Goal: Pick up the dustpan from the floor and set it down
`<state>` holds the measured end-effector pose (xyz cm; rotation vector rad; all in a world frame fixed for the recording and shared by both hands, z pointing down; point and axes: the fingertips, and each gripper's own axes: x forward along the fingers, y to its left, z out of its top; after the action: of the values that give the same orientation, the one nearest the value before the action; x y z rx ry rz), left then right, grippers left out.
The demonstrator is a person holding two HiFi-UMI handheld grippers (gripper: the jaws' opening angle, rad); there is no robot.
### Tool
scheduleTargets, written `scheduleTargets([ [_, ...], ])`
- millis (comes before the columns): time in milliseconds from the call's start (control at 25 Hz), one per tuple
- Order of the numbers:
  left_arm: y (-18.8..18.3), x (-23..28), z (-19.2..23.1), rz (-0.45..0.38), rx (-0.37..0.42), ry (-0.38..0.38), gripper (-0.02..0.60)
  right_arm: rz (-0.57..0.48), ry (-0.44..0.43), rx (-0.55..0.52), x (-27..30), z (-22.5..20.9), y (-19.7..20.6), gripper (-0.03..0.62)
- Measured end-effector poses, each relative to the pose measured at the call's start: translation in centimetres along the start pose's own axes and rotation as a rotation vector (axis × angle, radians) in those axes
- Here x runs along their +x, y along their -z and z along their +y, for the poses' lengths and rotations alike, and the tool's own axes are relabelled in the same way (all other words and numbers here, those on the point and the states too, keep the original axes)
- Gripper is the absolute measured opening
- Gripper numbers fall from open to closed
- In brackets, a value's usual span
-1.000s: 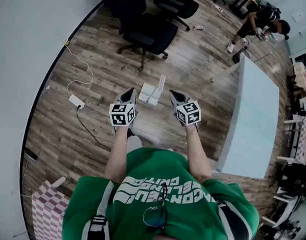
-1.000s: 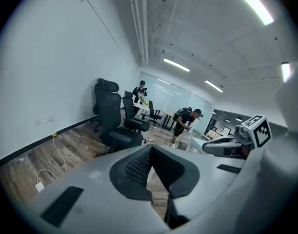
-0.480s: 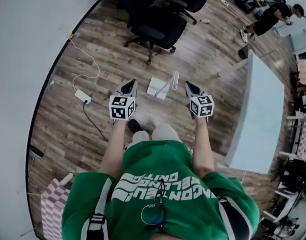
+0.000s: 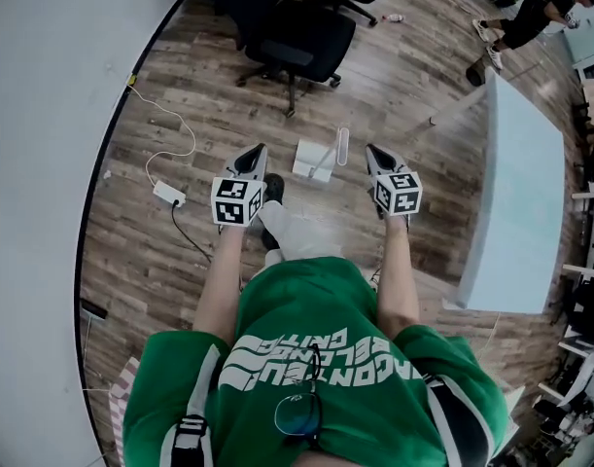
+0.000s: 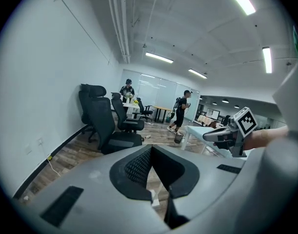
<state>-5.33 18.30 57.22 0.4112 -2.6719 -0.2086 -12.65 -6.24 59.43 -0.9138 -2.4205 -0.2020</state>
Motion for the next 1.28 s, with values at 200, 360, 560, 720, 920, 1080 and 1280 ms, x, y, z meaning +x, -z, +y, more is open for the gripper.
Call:
scheduleTargets([
  [200,-0.1,3.5,0.5,0.041,0.036,0.057,0.003,0.010,0.030,0.058,2.2,-0.9,1.5,0.008],
  [360,-0.5,6.5,0.4,0.089,0.076,0.144,0.003,0.027,0.081,0.120,3.8,-1.0,2.8,0.008],
  [560,-0.4,10.3,-0.8,0.140,0.139,0.266,0.003,0.065,0.149,0.187,6.4,-2.0,4.4,0.009],
  [720,-0.5,13.0,-1.5,0.189,0.195,0.380,0.003,0.103,0.192,0.258,8.6,-2.3,5.1,0.009],
  [920,0.0,16.4,-2.3,0.239,0.249,0.497,0.003,0.175,0.235,0.313,11.8,-3.2,5.9,0.069],
  [1080,0.4,18.1,-2.4,0.277,0.257,0.555,0.003,0.284,0.257,0.342,14.1,-3.2,7.8,0.162],
  [1280,1.3,19.5,-2.4,0.324,0.263,0.602,0.003,0.417,0.287,0.391,16.6,-3.8,10.3,0.209],
])
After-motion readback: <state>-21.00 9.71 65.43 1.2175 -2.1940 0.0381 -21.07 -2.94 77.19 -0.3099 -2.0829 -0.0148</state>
